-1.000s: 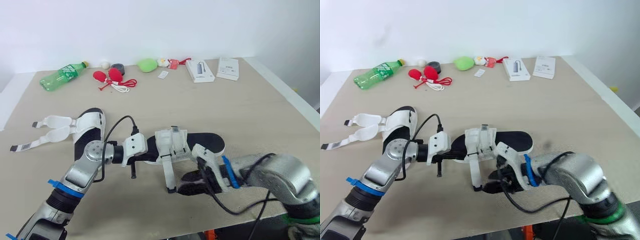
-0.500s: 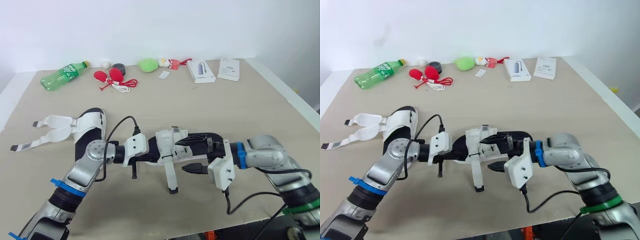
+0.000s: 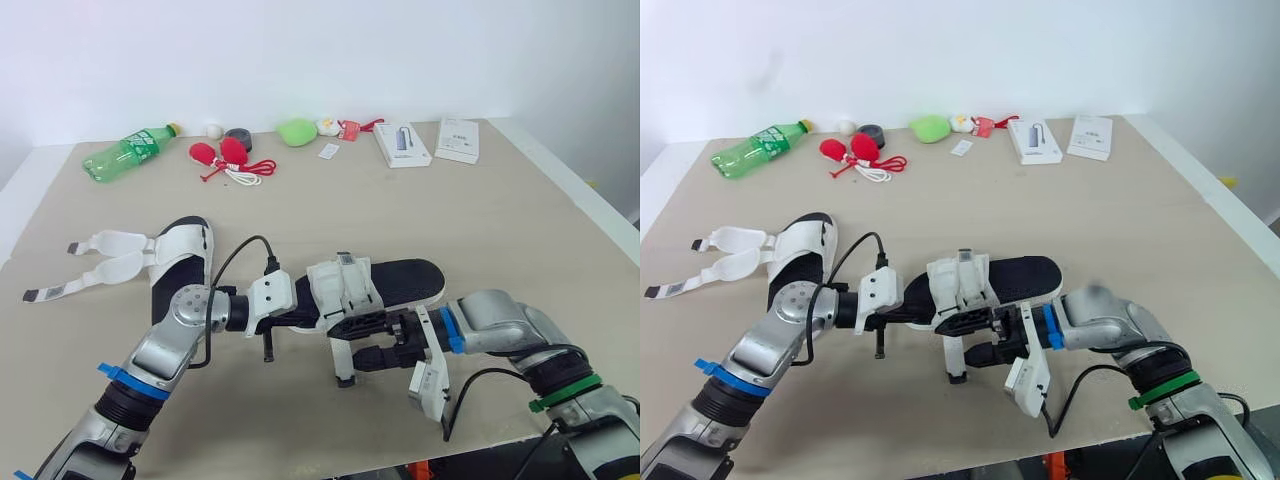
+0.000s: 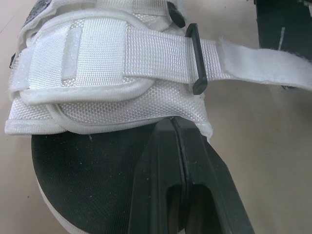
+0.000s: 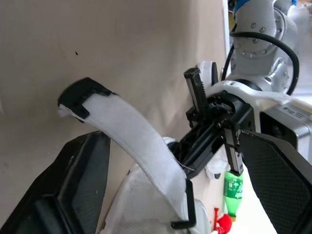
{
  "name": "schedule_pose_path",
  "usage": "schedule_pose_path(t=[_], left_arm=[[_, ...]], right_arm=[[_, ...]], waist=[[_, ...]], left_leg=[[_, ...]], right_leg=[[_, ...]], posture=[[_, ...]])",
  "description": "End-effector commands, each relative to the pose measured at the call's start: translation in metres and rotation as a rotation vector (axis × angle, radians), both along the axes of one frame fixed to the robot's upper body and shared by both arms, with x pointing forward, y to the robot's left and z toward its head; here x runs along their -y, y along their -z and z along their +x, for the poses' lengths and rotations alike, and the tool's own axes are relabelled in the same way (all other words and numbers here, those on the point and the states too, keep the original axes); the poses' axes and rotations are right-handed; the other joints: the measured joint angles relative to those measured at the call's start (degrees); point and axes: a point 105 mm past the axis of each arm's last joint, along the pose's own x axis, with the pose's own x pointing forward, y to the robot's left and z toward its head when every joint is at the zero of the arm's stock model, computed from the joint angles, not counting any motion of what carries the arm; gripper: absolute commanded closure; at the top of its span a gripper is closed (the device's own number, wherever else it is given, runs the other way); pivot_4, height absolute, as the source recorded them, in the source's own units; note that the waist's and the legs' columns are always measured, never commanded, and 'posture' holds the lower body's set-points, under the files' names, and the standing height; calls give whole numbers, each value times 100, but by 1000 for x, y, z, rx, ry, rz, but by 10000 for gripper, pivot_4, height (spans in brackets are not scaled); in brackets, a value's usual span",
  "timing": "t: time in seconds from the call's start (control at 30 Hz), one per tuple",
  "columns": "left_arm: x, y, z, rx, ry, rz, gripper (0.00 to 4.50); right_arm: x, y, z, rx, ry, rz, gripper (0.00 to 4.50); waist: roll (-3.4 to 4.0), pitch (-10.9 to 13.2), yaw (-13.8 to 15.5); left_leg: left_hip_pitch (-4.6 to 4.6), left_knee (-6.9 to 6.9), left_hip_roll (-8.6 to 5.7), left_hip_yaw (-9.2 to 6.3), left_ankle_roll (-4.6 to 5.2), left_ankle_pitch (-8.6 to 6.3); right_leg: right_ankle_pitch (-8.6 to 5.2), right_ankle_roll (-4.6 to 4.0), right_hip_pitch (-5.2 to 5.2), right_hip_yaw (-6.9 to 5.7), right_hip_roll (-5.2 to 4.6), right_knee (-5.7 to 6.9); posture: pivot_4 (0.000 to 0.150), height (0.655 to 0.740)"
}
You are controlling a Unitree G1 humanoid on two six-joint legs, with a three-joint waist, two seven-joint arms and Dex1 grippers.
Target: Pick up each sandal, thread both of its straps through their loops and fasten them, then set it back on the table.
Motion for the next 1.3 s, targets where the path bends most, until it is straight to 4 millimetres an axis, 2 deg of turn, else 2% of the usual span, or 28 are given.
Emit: schedule_pose_path(t=[0.03,0.23,0.27,0.33,0.4,0.47,0.6,0.67,0.73,0.87,0.97,1.17,1.3], left_arm=[[1,2,-4,-9,10,10,45000],[2,3,-4,-10,9,7,45000],[2,3,-4,-9,10,6,45000],[3,3,-4,-9,11,5,45000],[3,3,-4,-9,12,6,45000],[2,3,-3,-8,12,8,45000],[2,3,-1,-5,14,10,45000],[4,3,1,-1,19,8,45000],[6,2,2,2,23,5,45000],[6,2,4,10,25,3,45000],[7,1,6,14,25,1,45000],[8,0,6,24,17,-8,45000],[5,0,7,27,3,-7,45000]], right_arm=[[0,-2,-4,6,-21,-11,12608],[4,3,-2,-16,6,-58,43309],[5,4,-1,-22,11,-60,44268],[5,4,-2,-49,19,-54,44268],[2,-2,-5,-156,55,8,44268],[-1,-13,-8,-338,115,82,44268],[-18,-49,2,-738,243,255,44268],[-28,-67,17,-955,326,316,44268],[-30,-73,36,-1114,432,337,44268],[-27,-80,71,-1178,591,376,44268],[-24,-77,92,-1199,703,374,44268],[-24,-72,107,-1174,777,322,44268],[-17,-65,114,-1112,831,294,44268]], waist=[[0,0,0],[0,0,5],[0,0,5],[0,0,5],[0,0,5],[0,0,8],[0,0,29],[0,0,43],[1,0,34],[0,0,48],[1,0,48],[1,0,48],[1,-1,48]], left_leg=[[1,0,0,0,0,0],[14,0,2,0,0,0],[17,0,2,0,0,0],[21,0,3,0,0,0],[23,0,3,0,0,0],[22,0,5,0,0,0],[29,-1,11,-9,1,-1],[36,4,11,-18,1,0],[40,7,16,-6,1,1],[37,10,15,-4,2,5],[26,8,13,-1,2,5],[-25,9,7,-2,4,4],[-35,10,7,-2,4,4]], right_leg=[[0,0,2,-1,-1,0],[-8,-13,16,0,-1,0],[-8,-13,19,0,-1,0],[-8,-13,23,0,-2,0],[-8,-13,25,1,-3,0],[-9,-13,26,2,-6,0],[3,6,30,12,-4,2],[-2,-8,37,8,-3,10],[0,-23,35,5,-1,10],[6,-21,33,4,-2,11],[5,-19,22,6,-2,11],[20,9,-29,1,9,11],[20,9,-41,1,11,18]], posture=[[1500,7400],[1500,7400],[1500,7400],[1500,7400],[1500,7400],[1500,7400],[1500,7400],[1500,7400],[1500,7400],[1500,7400],[1500,7400],[1500,7400],[1500,7400]])
